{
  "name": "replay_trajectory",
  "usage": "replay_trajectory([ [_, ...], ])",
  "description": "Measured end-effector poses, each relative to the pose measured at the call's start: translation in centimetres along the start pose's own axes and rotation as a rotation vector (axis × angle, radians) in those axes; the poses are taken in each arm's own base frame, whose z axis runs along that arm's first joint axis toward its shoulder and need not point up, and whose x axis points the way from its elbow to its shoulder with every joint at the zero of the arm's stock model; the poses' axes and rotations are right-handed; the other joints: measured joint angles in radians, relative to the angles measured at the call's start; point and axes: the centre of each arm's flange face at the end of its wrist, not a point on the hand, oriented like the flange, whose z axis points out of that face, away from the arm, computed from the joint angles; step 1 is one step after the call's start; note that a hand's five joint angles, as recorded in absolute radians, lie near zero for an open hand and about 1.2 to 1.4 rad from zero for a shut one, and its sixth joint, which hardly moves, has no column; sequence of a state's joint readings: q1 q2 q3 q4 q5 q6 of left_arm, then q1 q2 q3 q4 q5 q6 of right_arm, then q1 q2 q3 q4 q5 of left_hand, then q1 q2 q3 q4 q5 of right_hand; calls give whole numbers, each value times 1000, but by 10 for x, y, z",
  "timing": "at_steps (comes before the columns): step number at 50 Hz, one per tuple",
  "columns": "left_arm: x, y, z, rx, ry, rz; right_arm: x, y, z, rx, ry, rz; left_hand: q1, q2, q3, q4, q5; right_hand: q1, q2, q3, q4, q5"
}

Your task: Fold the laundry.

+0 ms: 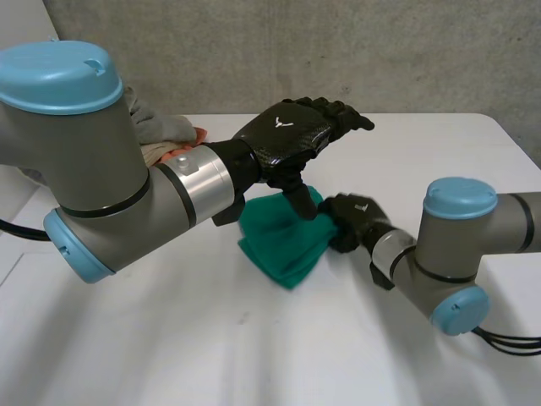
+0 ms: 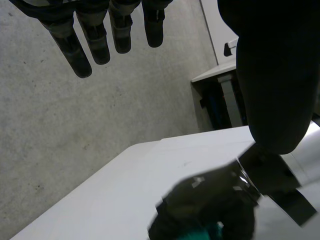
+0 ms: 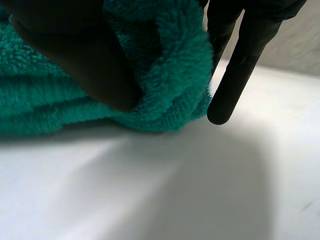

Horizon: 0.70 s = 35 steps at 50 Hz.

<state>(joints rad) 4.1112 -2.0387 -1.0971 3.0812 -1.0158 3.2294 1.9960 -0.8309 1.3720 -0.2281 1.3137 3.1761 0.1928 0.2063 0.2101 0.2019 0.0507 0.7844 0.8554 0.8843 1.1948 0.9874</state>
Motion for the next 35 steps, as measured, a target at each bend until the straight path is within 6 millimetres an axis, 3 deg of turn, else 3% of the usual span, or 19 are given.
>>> replay_trajectory([
  [3,0,-2,0,3,0,2,9,-15,3,57,39,-7,0,0,0,0,0,0,0,0,1,5],
  [7,0,-4,0,10,0,6,41,-34,13,119,116,-4,0,0,0,0,0,0,0,0,3,6],
  [13,0,-7,0,17,1,10,121,-56,28,183,277,10,0,0,0,0,0,0,0,0,3,14],
  [17,1,-9,1,22,3,13,167,-58,33,185,356,26,0,0,0,0,0,0,0,0,3,19],
  [21,2,-10,1,27,4,16,195,-55,35,170,408,44,0,0,0,0,0,0,0,0,3,19],
  [25,2,-12,2,34,5,19,223,-57,34,185,480,51,0,0,0,0,0,0,0,0,3,19],
  [28,3,-14,3,40,7,23,261,-68,28,233,579,49,0,0,0,0,0,0,0,0,3,19],
  [35,3,-16,5,50,10,28,328,-82,13,303,720,45,0,0,0,0,0,0,0,0,3,25],
])
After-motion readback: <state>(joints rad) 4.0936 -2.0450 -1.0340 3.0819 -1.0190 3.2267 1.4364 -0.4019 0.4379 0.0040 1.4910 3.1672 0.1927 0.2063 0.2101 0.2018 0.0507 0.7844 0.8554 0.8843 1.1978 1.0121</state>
